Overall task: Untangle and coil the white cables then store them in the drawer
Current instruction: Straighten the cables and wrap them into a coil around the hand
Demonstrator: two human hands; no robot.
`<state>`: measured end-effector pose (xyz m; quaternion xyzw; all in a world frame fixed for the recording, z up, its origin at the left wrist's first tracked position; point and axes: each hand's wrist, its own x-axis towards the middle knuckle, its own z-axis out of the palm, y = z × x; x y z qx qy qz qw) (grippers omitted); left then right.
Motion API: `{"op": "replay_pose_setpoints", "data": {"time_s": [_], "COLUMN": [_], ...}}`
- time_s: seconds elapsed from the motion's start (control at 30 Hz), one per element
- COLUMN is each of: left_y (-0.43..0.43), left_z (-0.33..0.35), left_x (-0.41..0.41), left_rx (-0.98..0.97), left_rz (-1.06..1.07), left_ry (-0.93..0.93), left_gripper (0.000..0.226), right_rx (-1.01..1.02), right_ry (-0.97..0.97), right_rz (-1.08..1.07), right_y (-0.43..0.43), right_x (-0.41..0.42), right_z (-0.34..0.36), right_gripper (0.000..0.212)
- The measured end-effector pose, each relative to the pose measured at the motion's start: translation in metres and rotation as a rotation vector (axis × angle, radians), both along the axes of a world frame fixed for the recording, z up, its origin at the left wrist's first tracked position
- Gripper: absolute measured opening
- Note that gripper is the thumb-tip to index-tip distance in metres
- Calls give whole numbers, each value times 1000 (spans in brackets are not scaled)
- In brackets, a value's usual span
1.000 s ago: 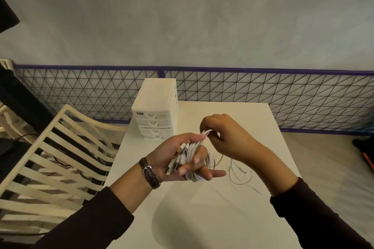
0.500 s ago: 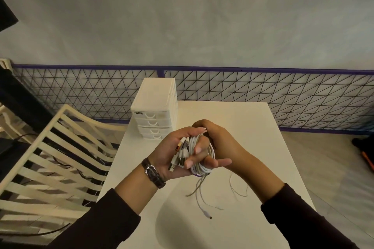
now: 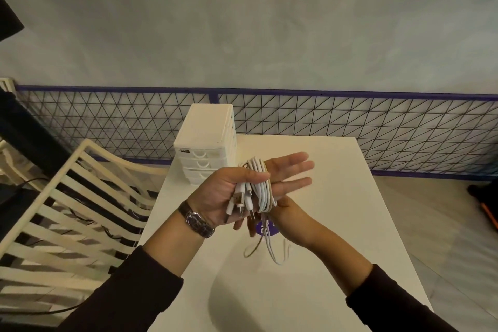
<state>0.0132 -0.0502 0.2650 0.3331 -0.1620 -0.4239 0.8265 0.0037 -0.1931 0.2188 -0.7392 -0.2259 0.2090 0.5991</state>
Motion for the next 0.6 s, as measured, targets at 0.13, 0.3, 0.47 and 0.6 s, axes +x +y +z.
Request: {"op": "replay_pose_setpoints", "data": {"time_s": [0.13, 0.3, 0.47, 0.6], "left_y": [0, -3, 7, 7], "left_z": [-1, 0, 5, 4], "left_x": [1, 2, 8, 8], "left_rx": [90, 307, 460, 649], "left_rz": [105, 179, 257, 211], "left_ry": [-68, -236, -435, -532], "left_gripper": [59, 52, 50, 49], "right_rx": [-6, -55, -159, -236], "right_ry": [101, 181, 159, 121], "right_rz": [62, 60, 59, 42], "right_y": [1, -5, -10, -13], "right_x": [0, 8, 8, 8], "right_z": [0, 2, -3, 1], "right_gripper": [33, 34, 41, 33]}}
